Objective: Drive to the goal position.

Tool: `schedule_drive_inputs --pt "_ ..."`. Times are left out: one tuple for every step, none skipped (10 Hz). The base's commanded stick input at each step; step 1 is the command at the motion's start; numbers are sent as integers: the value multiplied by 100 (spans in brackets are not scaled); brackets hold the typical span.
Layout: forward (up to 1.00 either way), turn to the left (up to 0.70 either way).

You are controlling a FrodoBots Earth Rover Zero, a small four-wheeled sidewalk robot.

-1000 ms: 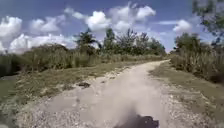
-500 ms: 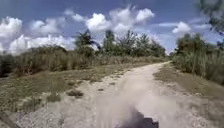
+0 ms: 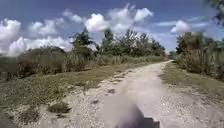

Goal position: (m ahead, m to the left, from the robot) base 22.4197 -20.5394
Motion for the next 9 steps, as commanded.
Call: schedule_drive_inputs --pt "85 0" --pt "85 0" --pt "85 0" --pt "85 0" --pt "85 0" --pt "85 0" --pt "85 0" --pt "85 0" --pt "85 0"
